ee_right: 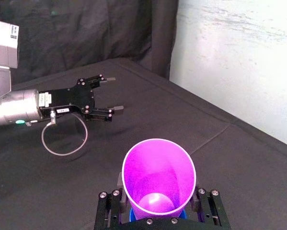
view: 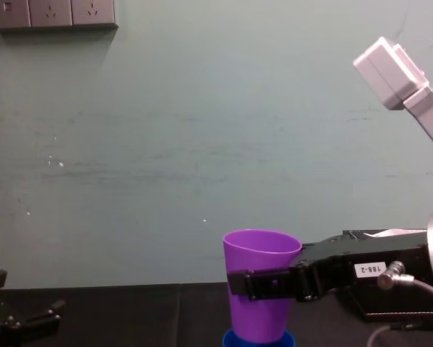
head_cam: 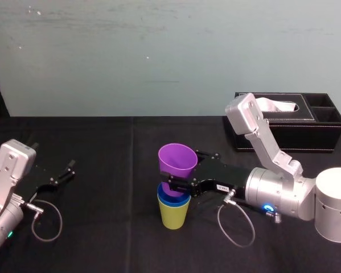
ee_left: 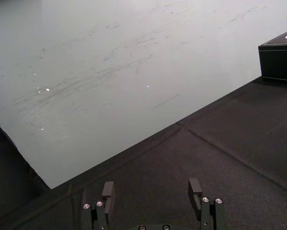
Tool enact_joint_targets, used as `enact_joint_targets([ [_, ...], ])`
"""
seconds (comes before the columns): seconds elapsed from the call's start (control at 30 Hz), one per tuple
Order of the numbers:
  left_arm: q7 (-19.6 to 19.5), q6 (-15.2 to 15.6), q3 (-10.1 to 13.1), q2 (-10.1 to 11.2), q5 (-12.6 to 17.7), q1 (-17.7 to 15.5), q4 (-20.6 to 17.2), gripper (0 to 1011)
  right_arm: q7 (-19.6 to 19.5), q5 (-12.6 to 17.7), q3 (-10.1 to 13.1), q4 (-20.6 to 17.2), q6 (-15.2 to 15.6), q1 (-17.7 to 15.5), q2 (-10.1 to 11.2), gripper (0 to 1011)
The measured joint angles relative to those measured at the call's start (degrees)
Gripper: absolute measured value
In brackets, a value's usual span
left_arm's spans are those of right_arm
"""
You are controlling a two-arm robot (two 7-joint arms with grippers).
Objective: Stack the three plastic cups sequentially using one hand.
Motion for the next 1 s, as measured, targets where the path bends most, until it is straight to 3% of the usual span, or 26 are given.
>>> enact_joint_targets([
  [1.0,0.0,0.0,0.0,0.0,0.0,0.0,0.0,1000,-0.8,-0.6,-2.6,3.4,-1.1,1.2,-0.5,726],
])
